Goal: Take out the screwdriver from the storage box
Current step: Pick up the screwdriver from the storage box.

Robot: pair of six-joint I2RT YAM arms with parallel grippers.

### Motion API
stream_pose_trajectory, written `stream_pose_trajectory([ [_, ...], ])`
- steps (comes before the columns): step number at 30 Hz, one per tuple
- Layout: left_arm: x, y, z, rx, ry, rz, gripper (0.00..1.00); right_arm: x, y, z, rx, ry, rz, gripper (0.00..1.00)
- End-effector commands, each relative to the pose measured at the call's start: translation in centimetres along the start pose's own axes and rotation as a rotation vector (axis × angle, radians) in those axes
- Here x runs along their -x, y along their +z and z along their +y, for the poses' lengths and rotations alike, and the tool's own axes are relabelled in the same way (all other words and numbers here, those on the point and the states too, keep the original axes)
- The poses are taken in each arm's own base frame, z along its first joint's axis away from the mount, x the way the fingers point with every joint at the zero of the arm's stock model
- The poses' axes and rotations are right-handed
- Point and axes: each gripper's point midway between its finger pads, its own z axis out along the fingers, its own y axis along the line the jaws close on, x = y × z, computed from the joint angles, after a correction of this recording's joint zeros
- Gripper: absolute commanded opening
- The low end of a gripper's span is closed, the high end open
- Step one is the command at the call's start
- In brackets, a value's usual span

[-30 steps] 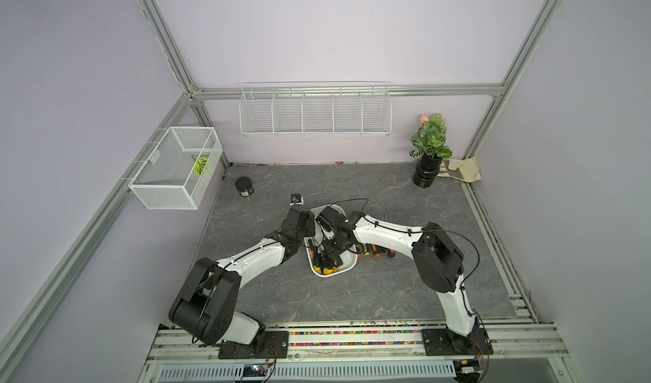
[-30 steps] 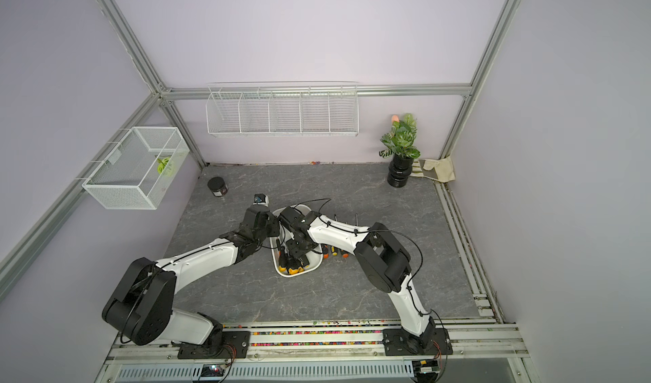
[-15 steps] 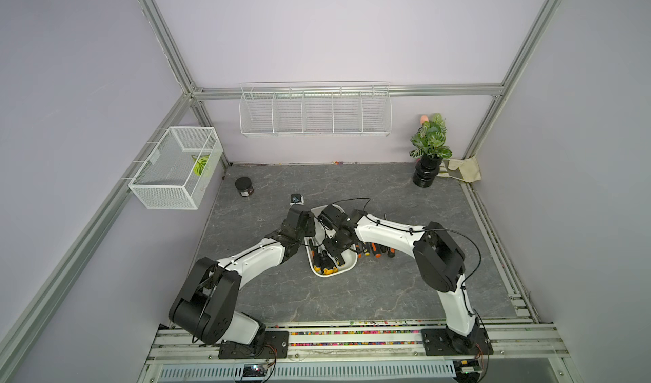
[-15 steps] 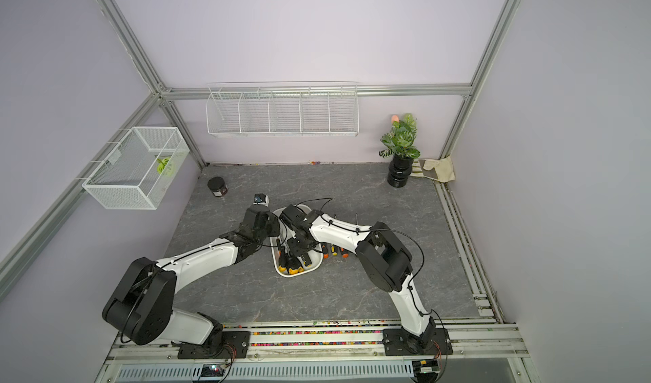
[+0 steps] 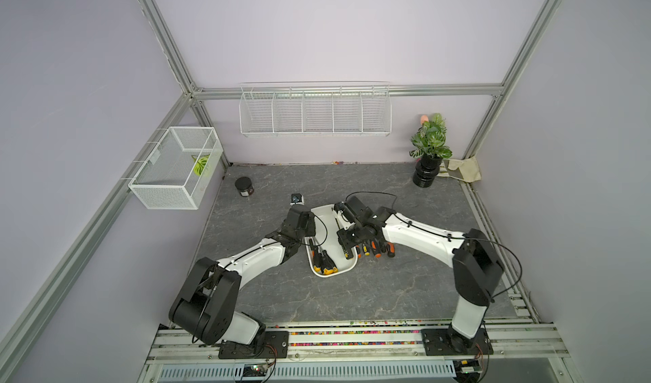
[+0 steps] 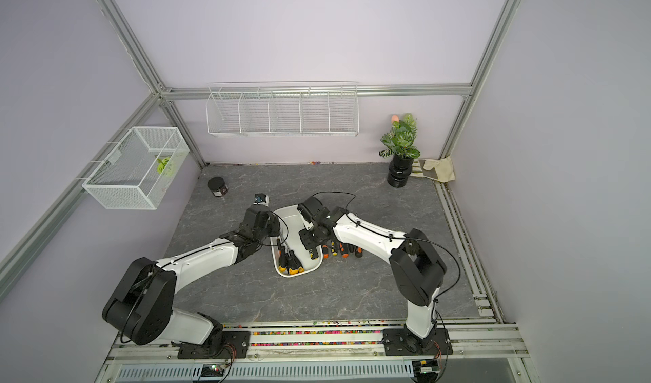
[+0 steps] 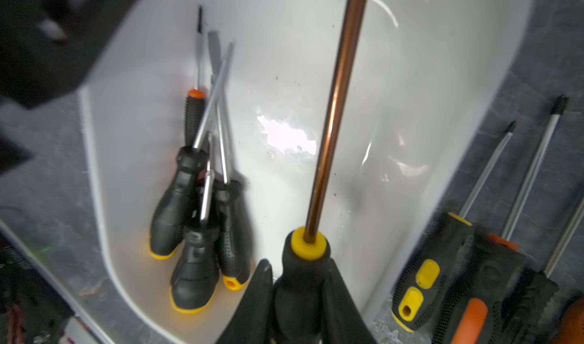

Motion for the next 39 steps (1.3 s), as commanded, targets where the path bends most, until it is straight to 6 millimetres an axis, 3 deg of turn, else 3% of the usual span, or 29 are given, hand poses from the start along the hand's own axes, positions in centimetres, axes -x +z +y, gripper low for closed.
stream_pose_trajectory([
  [1, 0.2, -0.1, -0.2, -0.006, 0.003, -0.014, 0.0, 1.4, -1.9, 0.8, 0.142, 0.089, -0.092, 0.0],
  [4, 0.2, -0.2, 0.0, -0.003, 0.003, -0.015, 0.0, 1.3, -3.9, -0.5, 0.127, 0.107, -0.125, 0.0],
  [8, 0.1, -0.1, -0.1, -0.006, 0.003, -0.013, 0.0, 0.2, -5.6, -3.9, 0.036, 0.115, -0.11, 0.0],
  [17, 0.0, -0.1, -0.1, -0.004, 0.004, -0.011, 0.0, -4.1, -6.9, -12.4, -0.204, 0.178, -0.011, 0.0],
  [29, -0.2, 0.0, -0.1, -0.002, 0.009, -0.005, 0.0, -7.0, -4.8, -18.8, -0.284, 0.283, 0.071, 0.0],
  [39, -0.2, 0.1, -0.1, -0.004, 0.01, -0.001, 0.0, -7.8, -2.4, -20.8, -0.275, 0.334, 0.107, 0.0],
])
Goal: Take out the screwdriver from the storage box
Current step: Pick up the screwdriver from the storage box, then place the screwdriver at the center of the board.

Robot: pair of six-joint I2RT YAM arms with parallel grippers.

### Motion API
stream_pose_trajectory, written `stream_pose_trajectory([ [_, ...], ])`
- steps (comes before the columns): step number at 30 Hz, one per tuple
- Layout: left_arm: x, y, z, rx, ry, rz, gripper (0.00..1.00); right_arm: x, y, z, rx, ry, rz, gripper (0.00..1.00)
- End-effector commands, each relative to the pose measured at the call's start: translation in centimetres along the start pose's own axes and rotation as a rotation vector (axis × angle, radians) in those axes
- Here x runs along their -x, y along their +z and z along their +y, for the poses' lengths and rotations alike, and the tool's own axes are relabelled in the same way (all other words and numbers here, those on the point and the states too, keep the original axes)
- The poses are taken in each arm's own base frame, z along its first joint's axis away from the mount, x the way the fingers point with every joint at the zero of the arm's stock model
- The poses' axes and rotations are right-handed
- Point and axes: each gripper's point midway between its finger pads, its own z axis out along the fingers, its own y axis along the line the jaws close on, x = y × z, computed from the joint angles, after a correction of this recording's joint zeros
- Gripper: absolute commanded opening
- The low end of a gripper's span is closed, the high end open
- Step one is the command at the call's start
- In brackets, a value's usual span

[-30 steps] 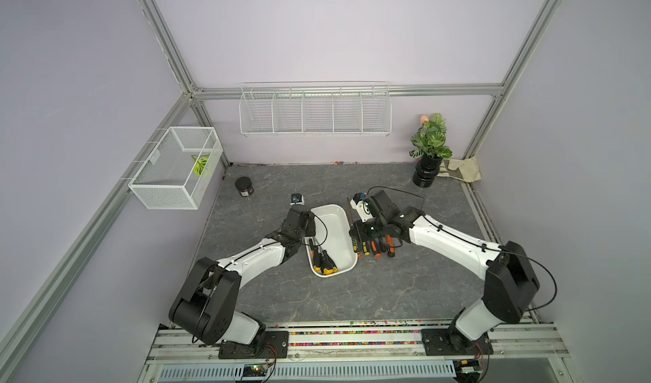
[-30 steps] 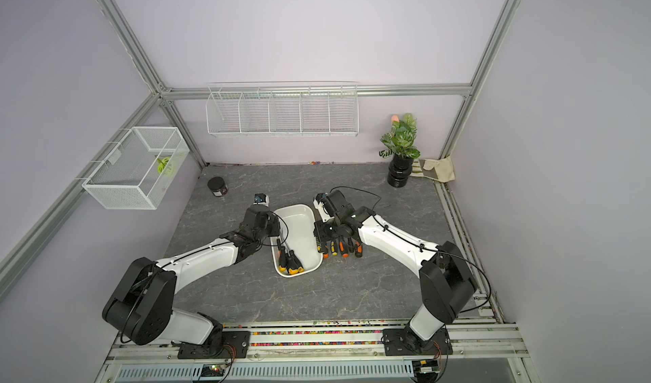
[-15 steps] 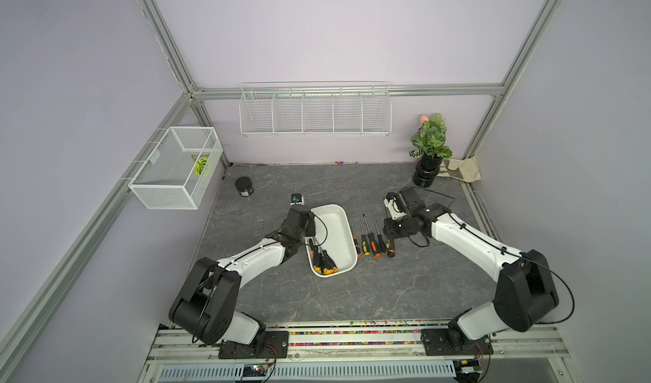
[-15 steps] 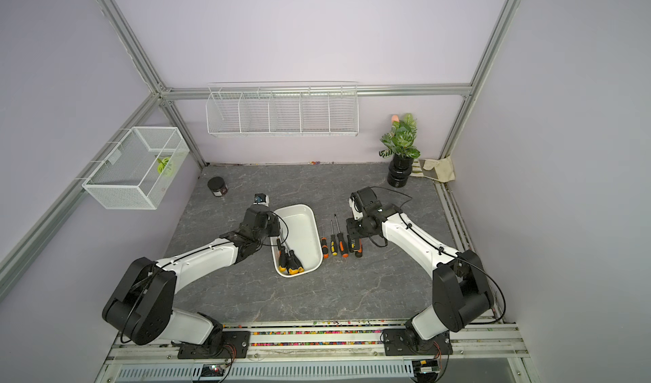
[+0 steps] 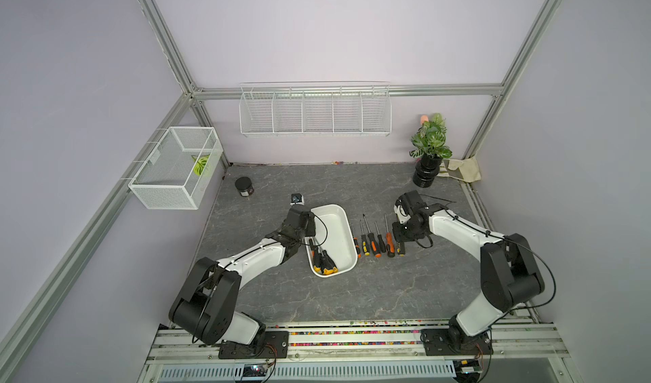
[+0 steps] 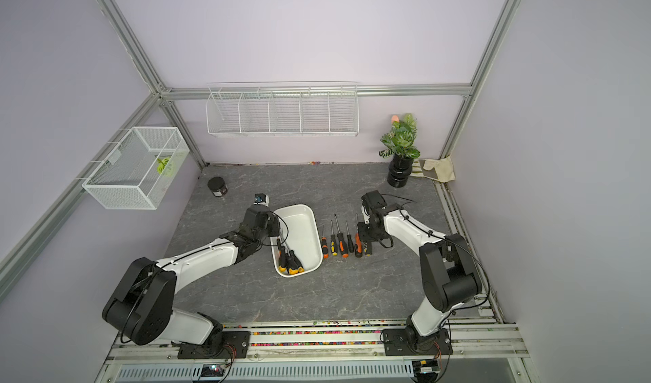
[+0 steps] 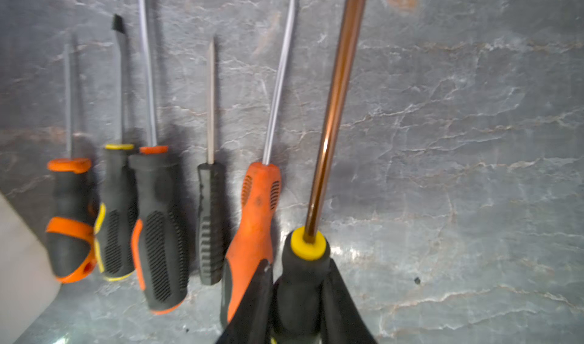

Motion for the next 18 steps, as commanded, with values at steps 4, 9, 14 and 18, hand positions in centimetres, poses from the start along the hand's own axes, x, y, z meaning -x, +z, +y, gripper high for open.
stream_pose_trajectory([
  [4, -0.2, 0.1, -0.1, -0.005, 0.008, -0.002, 0.0, -0.1, 1.7, -0.7, 0.002, 0.011, 0.014, 0.0],
  [9, -0.2, 0.2, -0.2, -0.007, 0.007, -0.003, 0.0, -0.2, 2.4, -0.9, -0.002, 0.017, 0.026, 0.0],
  [14, -0.2, 0.2, -0.2, -0.006, 0.007, 0.0, 0.0, -0.3, 3.0, -1.1, -0.002, 0.017, 0.04, 0.0],
  [18, -0.2, 0.2, -0.2, -0.007, 0.007, 0.0, 0.0, -0.4, 3.2, -1.4, -0.013, 0.019, 0.047, 0.1],
])
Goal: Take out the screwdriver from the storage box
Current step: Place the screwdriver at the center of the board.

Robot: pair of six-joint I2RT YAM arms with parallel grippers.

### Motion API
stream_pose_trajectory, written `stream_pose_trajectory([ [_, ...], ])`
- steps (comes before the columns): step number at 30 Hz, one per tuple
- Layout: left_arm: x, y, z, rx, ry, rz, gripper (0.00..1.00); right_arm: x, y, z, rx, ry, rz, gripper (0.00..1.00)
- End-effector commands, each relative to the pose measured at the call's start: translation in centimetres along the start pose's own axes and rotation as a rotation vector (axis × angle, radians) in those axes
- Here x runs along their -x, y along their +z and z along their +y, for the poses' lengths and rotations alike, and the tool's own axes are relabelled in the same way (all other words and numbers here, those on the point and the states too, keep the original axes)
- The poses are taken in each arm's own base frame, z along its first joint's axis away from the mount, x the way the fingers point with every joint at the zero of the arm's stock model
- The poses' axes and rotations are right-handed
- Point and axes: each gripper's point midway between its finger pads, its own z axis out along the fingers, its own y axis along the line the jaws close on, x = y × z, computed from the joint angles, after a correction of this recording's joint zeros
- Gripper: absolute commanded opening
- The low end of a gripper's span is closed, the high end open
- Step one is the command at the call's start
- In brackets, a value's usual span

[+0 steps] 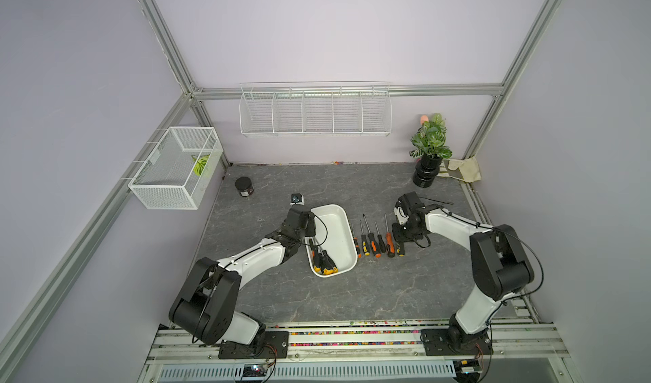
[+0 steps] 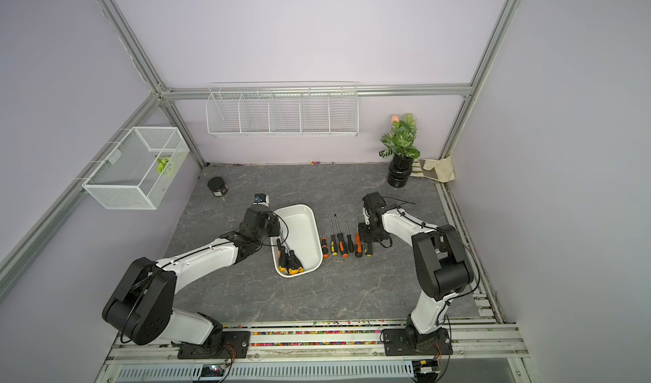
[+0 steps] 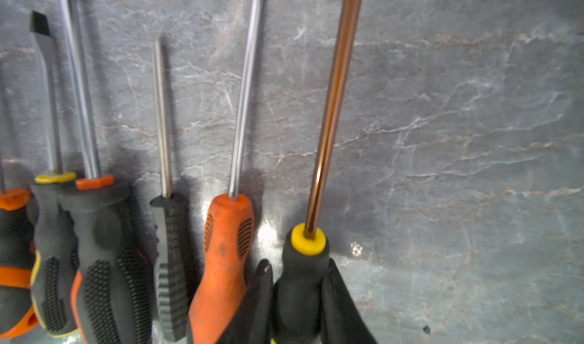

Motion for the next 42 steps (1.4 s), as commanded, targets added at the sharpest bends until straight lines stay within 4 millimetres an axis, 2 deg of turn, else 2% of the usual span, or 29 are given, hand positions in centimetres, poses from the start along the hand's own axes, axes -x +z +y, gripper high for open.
stream_pose_trajectory([
  [1, -0.1, 0.2, -0.2, -0.006, 0.007, -0.002, 0.0, -0.4, 0.6, -0.5, -0.012, -0.007, 0.016, 0.13],
  [6, -0.1, 0.4, -0.3, -0.008, 0.009, 0.001, 0.0, -0.5, 0.9, -0.7, -0.018, -0.006, 0.022, 0.26],
  [12, -0.1, 0.4, -0.3, -0.006, 0.01, 0.001, 0.0, -0.5, 0.9, -0.7, -0.016, -0.005, 0.023, 0.37],
  [20, -0.2, 0.4, -0.4, -0.01, 0.01, 0.005, 0.0, -0.2, 0.4, -0.6, -0.012, -0.002, 0.006, 0.39],
  [29, -0.1, 0.4, -0.4, -0.009, 0.008, 0.004, 0.0, 0.5, -2.5, 0.9, 0.062, -0.004, -0.055, 0.42],
  [36, -0.2, 0.5, -0.5, -0.012, 0.006, 0.005, 0.0, -0.6, -4.5, 2.6, 0.106, -0.024, -0.087, 0.43],
  [39, -0.2, 0.4, -0.6, -0.012, 0.008, 0.005, 0.0, -1.3, -5.6, 3.7, 0.095, -0.061, -0.106, 0.43],
  [42, 0.0, 0.3, -0.6, -0.011, 0.007, 0.002, 0.0, -2.0, -7.1, 5.8, 0.099, -0.123, -0.15, 0.43],
])
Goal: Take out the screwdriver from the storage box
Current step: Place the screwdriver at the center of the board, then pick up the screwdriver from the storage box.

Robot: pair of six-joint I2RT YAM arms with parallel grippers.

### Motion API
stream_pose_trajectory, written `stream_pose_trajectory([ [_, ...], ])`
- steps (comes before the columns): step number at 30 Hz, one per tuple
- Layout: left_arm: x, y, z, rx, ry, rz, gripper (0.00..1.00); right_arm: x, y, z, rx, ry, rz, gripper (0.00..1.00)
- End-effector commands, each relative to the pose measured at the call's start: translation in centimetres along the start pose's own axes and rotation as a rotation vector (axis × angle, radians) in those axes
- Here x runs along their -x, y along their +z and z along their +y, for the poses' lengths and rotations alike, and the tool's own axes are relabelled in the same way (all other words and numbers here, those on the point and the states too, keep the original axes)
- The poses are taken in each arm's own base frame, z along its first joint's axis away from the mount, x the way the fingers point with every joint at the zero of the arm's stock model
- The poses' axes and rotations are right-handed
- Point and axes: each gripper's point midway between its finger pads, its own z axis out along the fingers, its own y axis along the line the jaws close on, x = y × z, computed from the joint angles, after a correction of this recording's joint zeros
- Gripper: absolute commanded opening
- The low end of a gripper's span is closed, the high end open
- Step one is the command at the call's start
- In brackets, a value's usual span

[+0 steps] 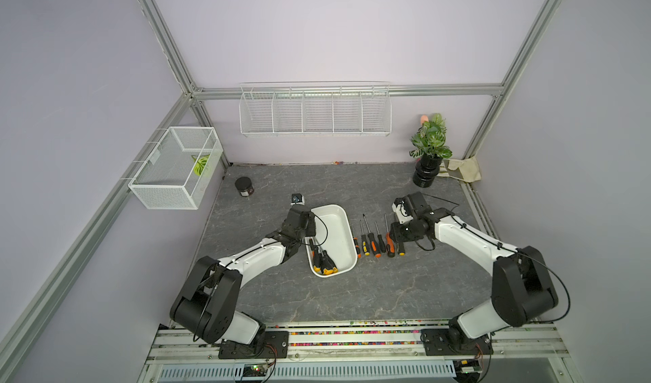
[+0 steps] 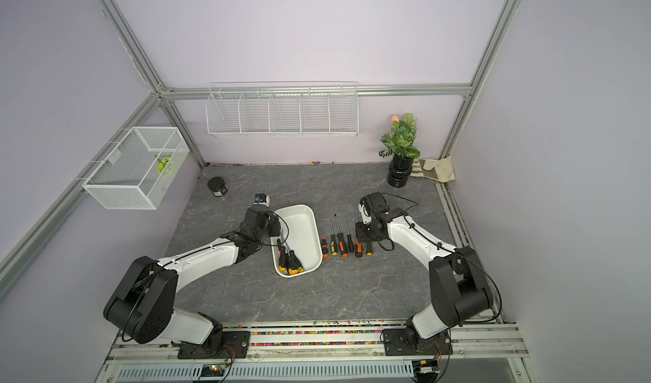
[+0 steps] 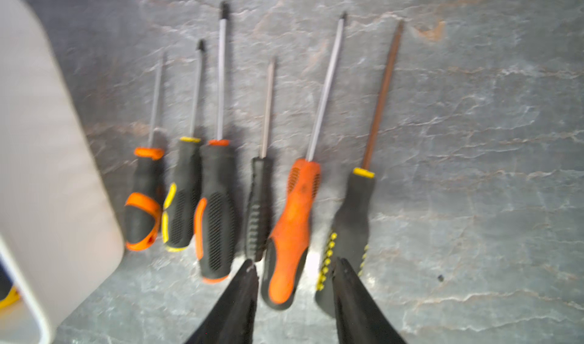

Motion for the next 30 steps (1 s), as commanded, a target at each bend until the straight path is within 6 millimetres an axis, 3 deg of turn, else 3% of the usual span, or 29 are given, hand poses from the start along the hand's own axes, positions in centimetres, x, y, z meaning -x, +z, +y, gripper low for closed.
stream_pose_trajectory([
  [1, 0.2, 0.0, -0.5, -0.008, 0.006, -0.004, 0.0, -1.0, -1.7, 2.2, 0.0, -0.051, -0.035, 0.43],
  [8, 0.4, -0.2, -0.5, -0.005, 0.006, -0.005, 0.0, -1.6, -3.7, 8.5, 0.161, -0.174, -0.146, 0.44],
  [12, 0.3, 0.0, -0.6, -0.007, 0.004, 0.004, 0.0, -1.9, -3.7, 11.7, 0.218, -0.253, -0.177, 0.46],
  [24, 0.1, 0.3, -0.8, -0.006, 0.008, 0.014, 0.0, -3.1, -0.4, 20.5, 0.336, -0.417, -0.051, 0.47],
  [30, 0.0, 0.3, -0.8, -0.003, 0.01, 0.014, 0.0, -4.1, 2.8, 21.6, 0.289, -0.433, 0.091, 0.5],
])
